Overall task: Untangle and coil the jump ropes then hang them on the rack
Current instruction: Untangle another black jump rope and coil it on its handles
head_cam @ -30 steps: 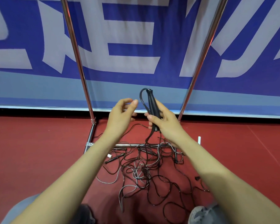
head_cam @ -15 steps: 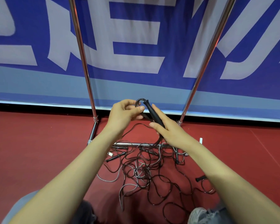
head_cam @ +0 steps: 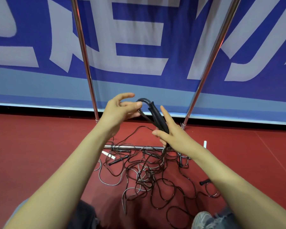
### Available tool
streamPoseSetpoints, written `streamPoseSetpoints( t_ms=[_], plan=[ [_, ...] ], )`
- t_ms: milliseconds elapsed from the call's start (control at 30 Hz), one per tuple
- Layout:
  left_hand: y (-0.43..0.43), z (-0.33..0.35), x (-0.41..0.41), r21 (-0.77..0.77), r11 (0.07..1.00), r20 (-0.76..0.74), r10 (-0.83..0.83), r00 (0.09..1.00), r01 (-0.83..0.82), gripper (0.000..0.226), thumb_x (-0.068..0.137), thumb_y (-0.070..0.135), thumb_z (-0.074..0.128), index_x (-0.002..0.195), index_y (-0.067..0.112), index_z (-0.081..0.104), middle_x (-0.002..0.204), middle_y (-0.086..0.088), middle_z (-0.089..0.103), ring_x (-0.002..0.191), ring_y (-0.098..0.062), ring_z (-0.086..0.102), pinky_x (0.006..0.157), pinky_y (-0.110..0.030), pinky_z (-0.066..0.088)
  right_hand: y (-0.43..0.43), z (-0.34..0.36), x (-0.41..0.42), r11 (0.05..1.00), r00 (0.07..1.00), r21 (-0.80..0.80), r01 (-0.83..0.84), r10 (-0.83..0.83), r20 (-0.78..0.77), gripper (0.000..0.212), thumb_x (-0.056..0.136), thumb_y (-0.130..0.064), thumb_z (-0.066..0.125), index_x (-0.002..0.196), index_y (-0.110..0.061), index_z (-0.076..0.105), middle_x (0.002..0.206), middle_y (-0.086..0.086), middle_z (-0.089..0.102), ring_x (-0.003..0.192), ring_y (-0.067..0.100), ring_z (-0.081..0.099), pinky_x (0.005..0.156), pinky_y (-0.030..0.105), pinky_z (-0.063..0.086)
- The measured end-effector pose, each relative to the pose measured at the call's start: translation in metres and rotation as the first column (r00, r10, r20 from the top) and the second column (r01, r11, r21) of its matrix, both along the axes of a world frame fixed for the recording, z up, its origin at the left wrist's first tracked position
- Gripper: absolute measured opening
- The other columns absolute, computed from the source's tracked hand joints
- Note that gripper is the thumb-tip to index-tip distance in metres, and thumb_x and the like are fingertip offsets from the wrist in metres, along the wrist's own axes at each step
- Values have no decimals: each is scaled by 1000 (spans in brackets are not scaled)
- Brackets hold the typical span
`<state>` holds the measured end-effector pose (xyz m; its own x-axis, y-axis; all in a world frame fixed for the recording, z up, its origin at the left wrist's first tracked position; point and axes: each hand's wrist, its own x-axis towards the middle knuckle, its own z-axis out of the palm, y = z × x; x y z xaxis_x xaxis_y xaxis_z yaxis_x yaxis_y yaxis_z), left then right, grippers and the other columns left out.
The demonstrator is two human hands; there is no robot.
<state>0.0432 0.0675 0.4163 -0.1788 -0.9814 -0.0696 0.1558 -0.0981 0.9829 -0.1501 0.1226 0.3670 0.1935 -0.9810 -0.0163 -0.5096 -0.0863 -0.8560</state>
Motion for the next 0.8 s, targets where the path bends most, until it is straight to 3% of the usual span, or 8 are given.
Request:
streamPoseSetpoints(
  t_ms=[67,100,233,400,467,567,800],
  plan=[
    [6,-4,-11,85,993,-215,-56,975,76,48,84,3,67,129,5,50,101,-11,66,75,-12,70,71,-20,55,-3,0,1,999,987,-4,32,-31,159,92,95,-19,59,148,-45,-11,80,10,61,60,16,52,67,36,48],
    [10,-7,-18,98,987,-252,-100,963,128,51,83,2,67,130,4,48,104,-11,65,73,-10,69,69,-19,54,-3,0,2,999,975,-4,49,-47,218,94,94,-16,59,148,-44,-13,79,9,61,58,16,51,64,36,48],
    [24,-19,-37,-27,980,-67,-196,978,195,41,84,-5,65,123,-1,56,88,-6,71,61,-4,64,56,-13,46,-4,5,5,996,948,21,89,-91,306,100,94,-8,58,146,-40,-22,73,13,55,54,15,48,60,31,46],
    [18,-24,-39,-45,982,-48,-184,982,182,32,84,1,67,116,5,61,64,5,64,54,-8,50,53,-19,39,-4,3,9,999,947,40,-5,-8,321,105,95,-4,56,143,-39,-31,77,17,53,56,17,51,62,32,47],
    [18,-25,-39,-54,981,-11,-186,982,185,29,85,0,66,113,5,62,60,5,61,52,-9,46,52,-20,37,-4,0,10,999,954,36,-39,27,297,107,94,-3,56,141,-38,-34,72,8,58,56,14,53,61,27,48],
    [20,-26,-40,-51,988,-29,-151,988,149,26,84,0,67,110,4,63,64,-1,59,52,-10,45,51,-19,40,-2,3,11,998,955,44,-40,25,294,107,94,-1,57,142,-34,-32,66,-9,61,58,8,57,61,19,49],
    [16,-21,-34,15,979,-92,-200,975,202,22,87,4,64,109,3,61,60,1,49,50,-7,42,51,-19,34,0,11,10,990,952,89,-112,81,294,103,94,-8,58,146,-35,-27,87,3,67,79,12,67,67,17,47]
  ],
)
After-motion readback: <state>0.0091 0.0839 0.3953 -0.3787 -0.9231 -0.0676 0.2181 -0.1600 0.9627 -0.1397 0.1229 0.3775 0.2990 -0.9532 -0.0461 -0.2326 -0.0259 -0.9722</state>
